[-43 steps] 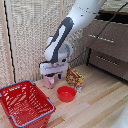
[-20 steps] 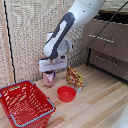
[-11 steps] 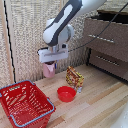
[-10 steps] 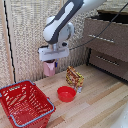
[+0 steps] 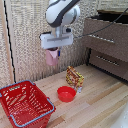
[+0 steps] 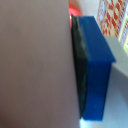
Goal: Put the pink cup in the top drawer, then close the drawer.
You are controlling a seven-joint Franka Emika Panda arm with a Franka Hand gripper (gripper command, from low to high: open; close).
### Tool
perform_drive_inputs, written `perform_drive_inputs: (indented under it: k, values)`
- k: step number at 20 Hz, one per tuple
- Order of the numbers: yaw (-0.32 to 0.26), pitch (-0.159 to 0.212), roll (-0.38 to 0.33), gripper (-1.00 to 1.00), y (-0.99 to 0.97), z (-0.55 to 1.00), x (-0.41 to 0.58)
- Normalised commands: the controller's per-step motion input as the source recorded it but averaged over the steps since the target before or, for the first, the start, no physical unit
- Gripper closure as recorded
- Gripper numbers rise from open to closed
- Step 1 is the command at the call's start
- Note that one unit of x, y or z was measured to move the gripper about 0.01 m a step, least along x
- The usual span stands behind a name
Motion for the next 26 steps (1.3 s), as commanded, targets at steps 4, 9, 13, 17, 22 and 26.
perform_drive_inputs:
  k: [4,9,13,17,22,26]
  values:
    - [-0.099,0.033,-0.002,1.00,-0.37,0.79,0.159]
    - [-0.132,0.082,-0.014,1.00,-0.50,0.79,0.162]
    - [-0.128,0.077,-0.005,1.00,-0.47,0.86,0.162]
    - [-0.109,0.062,-0.001,1.00,-0.42,0.97,0.216]
    - [-0.099,0.055,0.000,1.00,-0.40,1.00,0.250]
    - [-0.099,0.102,-0.018,1.00,-0.53,0.85,0.182]
